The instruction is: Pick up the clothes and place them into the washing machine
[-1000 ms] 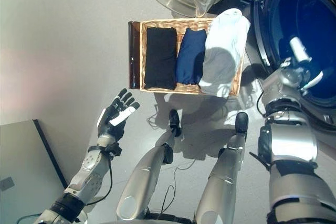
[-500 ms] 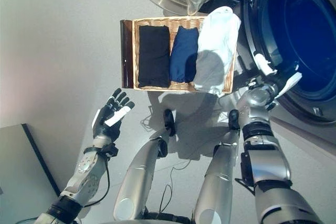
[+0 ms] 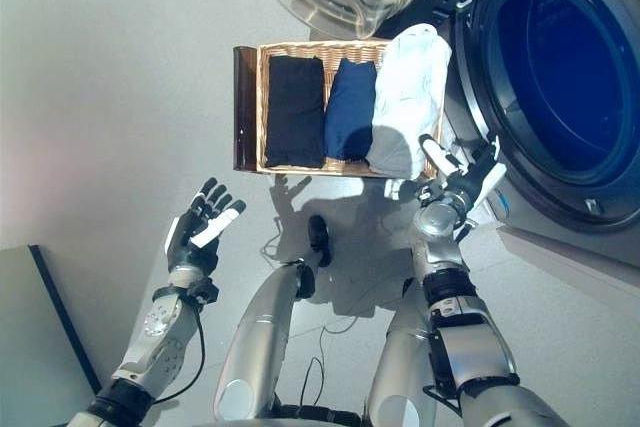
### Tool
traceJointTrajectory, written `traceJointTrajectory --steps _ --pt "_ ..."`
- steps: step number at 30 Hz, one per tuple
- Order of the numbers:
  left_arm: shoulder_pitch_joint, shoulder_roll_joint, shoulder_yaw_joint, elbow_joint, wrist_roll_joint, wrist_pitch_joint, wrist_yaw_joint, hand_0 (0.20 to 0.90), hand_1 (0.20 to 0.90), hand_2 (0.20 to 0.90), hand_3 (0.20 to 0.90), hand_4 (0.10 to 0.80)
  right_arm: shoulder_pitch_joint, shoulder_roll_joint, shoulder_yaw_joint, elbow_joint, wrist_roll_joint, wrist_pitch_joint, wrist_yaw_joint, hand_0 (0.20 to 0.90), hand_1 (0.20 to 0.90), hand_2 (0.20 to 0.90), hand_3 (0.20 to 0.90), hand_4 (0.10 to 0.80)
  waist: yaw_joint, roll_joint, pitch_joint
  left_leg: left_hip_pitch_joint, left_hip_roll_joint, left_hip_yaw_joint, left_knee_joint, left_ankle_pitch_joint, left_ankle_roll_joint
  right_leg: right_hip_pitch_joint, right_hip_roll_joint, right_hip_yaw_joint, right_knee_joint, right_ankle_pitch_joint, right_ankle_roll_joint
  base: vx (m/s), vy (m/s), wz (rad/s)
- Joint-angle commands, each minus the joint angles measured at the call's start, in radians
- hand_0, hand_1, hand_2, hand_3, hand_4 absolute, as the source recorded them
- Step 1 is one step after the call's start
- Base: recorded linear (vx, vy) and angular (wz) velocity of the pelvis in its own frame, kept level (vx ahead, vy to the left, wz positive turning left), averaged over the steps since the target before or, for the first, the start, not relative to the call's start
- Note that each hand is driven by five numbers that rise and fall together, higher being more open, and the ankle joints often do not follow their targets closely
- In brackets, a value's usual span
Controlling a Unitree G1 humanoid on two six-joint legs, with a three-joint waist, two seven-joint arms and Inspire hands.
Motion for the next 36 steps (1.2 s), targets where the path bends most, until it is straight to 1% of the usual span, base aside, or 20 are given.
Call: traceJointTrajectory --steps 1,7,9,10,14,16,19,21,24,25,31,36 --pt "0.054 0.034 0.079 -0.044 0.054 -0.072 0.019 0.900 0.900 0.900 0.900 0.800 0.037 -0.055 0.052 -0.157 -0.149 -0.024 -0.021 0.900 0.900 0.900 0.900 0.800 0.020 -0.020 -0.061 0.047 0.041 0.012 0.073 -0.128 -0.075 -0.005 0.011 0.002 -0.070 0.038 -0.081 0.000 0.000 0.00" --pt "0.055 0.024 0.091 -0.019 0.083 -0.063 0.025 0.900 0.900 0.900 0.900 0.800 0.029 -0.078 0.116 -0.214 -0.301 0.034 0.003 0.900 0.900 0.900 0.900 0.800 0.026 -0.046 -0.077 0.077 0.044 0.005 0.039 -0.117 -0.078 0.027 0.015 -0.016 -0.082 0.034 -0.081 0.024 -0.012 -0.01" --pt "0.052 0.022 0.094 -0.015 0.090 -0.063 0.027 0.900 0.900 0.900 0.900 0.800 0.029 -0.081 0.127 -0.217 -0.325 0.042 0.005 0.900 0.900 0.900 0.900 0.800 0.027 -0.050 -0.077 0.085 0.043 0.003 0.031 -0.114 -0.078 0.036 0.014 -0.020 -0.086 0.034 -0.081 0.040 -0.032 -0.01" --pt "0.045 0.014 0.098 0.016 0.108 -0.059 0.031 0.900 0.900 0.900 0.900 0.800 0.017 -0.091 0.154 -0.226 -0.380 0.059 0.020 0.900 0.900 0.900 0.900 0.800 0.030 -0.060 -0.078 0.100 0.043 -0.005 0.007 -0.105 -0.080 0.054 0.015 -0.029 -0.093 0.033 -0.079 0.067 -0.058 0.04" --pt "0.033 0.009 0.108 0.058 0.139 -0.054 0.041 0.900 0.900 0.900 0.900 0.800 -0.018 -0.109 0.186 -0.225 -0.426 0.082 0.046 0.900 0.900 0.900 0.900 0.800 0.035 -0.073 -0.081 0.121 0.039 -0.018 -0.023 -0.086 -0.088 0.079 0.014 -0.045 -0.104 0.032 -0.081 0.062 -0.055 0.08" --pt "0.022 0.007 0.119 0.074 0.151 -0.058 0.048 0.900 0.900 0.900 0.900 0.800 -0.078 -0.127 0.226 -0.205 -0.471 0.104 0.065 0.900 0.900 0.900 0.900 0.800 0.047 -0.085 -0.080 0.132 0.040 -0.031 -0.051 -0.068 -0.095 0.095 0.015 -0.061 -0.108 0.029 -0.082 0.065 -0.072 0.14" --pt "0.004 0.011 0.119 0.079 0.146 -0.059 0.054 0.900 0.900 0.900 0.900 0.800 -0.159 -0.129 0.260 -0.172 -0.465 0.114 0.080 0.900 0.900 0.900 0.900 0.800 0.060 -0.092 -0.076 0.135 0.036 -0.049 -0.088 -0.039 -0.101 0.100 0.014 -0.079 -0.111 0.030 -0.085 0.041 -0.055 0.19" --pt "0.001 0.012 0.119 0.078 0.148 -0.058 0.058 0.900 0.900 0.900 0.900 0.800 -0.174 -0.130 0.264 -0.170 -0.468 0.117 0.081 0.900 0.900 0.900 0.900 0.800 0.063 -0.093 -0.074 0.136 0.035 -0.052 -0.098 -0.032 -0.103 0.101 0.013 -0.084 -0.112 0.031 -0.085 0.036 -0.027 0.18" --pt "-0.016 0.005 0.114 0.080 0.157 -0.054 0.067 0.900 0.900 0.900 0.900 0.800 -0.241 -0.115 0.291 -0.127 -0.450 0.119 0.101 0.900 0.900 0.900 0.900 0.800 0.077 -0.089 -0.058 0.144 0.032 -0.067 -0.150 0.000 -0.112 0.116 0.007 -0.111 -0.126 0.029 -0.086 0.053 -0.019 0.16" --pt "-0.018 0.003 0.111 0.078 0.158 -0.056 0.069 0.900 0.900 0.900 0.900 0.800 -0.251 -0.109 0.297 -0.114 -0.445 0.120 0.103 0.900 0.900 0.900 0.900 0.800 0.082 -0.086 -0.053 0.148 0.031 -0.072 -0.156 0.001 -0.113 0.121 0.006 -0.117 -0.125 0.025 -0.087 0.042 -0.019 0.24" --pt "-0.035 0.006 0.101 0.043 0.155 -0.059 0.077 0.900 0.900 0.900 0.900 0.800 -0.323 -0.088 0.327 -0.080 -0.430 0.120 0.116 0.900 0.900 0.900 0.900 0.800 0.103 -0.078 -0.038 0.131 0.021 -0.095 -0.193 0.024 -0.113 0.103 0.001 -0.140 -0.114 0.021 -0.088 0.036 -0.002 0.19" --pt "-0.060 0.010 0.082 0.006 0.158 -0.066 0.086 0.900 0.900 0.900 0.900 0.800 -0.381 -0.056 0.332 -0.029 -0.370 0.102 0.117 0.900 0.900 0.900 0.900 0.800 0.116 -0.064 -0.022 0.116 0.009 -0.114 -0.220 0.046 -0.114 0.096 -0.005 -0.157 -0.118 0.023 -0.087 0.028 0.011 0.09"
